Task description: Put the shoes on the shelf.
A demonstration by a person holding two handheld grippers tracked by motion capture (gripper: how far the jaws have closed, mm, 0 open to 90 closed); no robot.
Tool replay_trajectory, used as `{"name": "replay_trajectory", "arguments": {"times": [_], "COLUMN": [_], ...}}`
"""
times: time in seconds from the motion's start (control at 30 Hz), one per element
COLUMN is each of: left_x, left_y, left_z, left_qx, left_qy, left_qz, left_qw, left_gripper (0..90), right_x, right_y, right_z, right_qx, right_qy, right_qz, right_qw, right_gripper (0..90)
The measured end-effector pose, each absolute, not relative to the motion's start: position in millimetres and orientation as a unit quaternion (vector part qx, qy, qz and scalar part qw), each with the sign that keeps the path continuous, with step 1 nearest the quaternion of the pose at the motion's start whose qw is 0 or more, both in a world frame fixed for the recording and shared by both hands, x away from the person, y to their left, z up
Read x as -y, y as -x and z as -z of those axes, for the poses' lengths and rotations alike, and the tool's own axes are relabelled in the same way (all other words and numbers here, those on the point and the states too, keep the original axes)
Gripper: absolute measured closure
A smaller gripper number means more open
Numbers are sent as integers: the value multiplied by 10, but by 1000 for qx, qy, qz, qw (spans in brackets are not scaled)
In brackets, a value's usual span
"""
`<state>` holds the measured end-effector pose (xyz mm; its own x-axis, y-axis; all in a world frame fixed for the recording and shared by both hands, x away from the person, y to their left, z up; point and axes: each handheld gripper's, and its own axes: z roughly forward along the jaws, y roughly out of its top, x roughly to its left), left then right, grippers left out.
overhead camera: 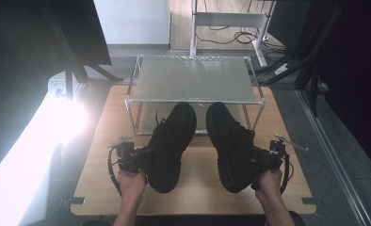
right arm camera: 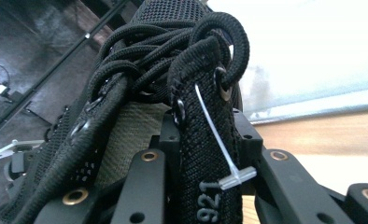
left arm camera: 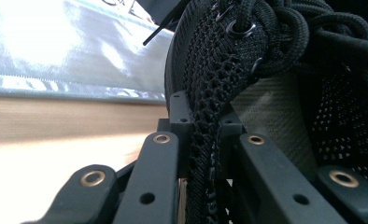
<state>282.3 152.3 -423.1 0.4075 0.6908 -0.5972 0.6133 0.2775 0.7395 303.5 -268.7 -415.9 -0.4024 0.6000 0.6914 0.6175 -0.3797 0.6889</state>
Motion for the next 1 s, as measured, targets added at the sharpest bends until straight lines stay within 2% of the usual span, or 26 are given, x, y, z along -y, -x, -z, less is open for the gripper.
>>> {"name": "replay_trajectory", "arguments": {"times": [0.53,1.0], "left_x": [-1461,-1409], "left_y": [-2941,-3282], "left_z": [3974,3732], "left_qx": [-551,-562], "left_qy": [-570,-550], "left_qz": [-42,-54], "left_qw": [608,616], "left_gripper": [816,814], "right_x": [2447,2368], "right_y": [-3216,-3490], "right_z": [3809,3573], "right_qx": [545,524], "right_qy": [532,544], "right_qz": [647,655], "right_qw": [16,-8], "right_gripper": [719,718]}}
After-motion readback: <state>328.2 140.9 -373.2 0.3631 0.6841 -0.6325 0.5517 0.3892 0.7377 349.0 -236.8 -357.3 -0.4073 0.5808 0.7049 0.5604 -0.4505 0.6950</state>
